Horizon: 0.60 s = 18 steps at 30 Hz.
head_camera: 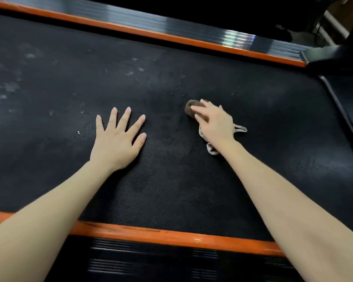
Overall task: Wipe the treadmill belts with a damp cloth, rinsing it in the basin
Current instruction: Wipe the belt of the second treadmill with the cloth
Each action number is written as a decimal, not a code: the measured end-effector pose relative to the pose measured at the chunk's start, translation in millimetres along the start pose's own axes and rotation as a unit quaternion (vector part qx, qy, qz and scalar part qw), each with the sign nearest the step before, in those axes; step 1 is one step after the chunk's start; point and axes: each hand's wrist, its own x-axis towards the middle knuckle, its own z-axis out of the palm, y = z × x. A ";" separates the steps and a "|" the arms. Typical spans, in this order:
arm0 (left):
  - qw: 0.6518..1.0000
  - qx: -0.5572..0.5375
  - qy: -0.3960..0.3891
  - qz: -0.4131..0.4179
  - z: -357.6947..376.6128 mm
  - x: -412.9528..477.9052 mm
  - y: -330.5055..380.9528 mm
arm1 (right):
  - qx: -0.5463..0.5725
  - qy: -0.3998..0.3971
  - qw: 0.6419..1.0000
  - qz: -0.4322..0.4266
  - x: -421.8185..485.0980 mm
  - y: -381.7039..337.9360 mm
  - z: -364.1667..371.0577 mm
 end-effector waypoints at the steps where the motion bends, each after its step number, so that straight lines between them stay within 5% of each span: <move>1: 1.000 0.000 0.002 0.002 -0.2 0.0 0.4 | 0.022 -0.012 1.000 -0.019 -11.8 -4.0 0.9; 6: 1.000 -0.007 0.016 0.007 -0.7 -2.1 -0.2 | 0.047 -0.176 0.952 -0.248 -121.1 -3.4 -21.9; 14: 1.000 -0.013 0.010 0.016 -1.6 -2.3 -0.3 | 0.076 -0.239 0.959 -0.136 -179.4 60.2 -99.9; 18: 1.000 -0.012 0.019 0.014 1.4 -1.1 -1.1 | 0.099 -0.264 0.925 -0.254 -152.0 -27.3 -32.8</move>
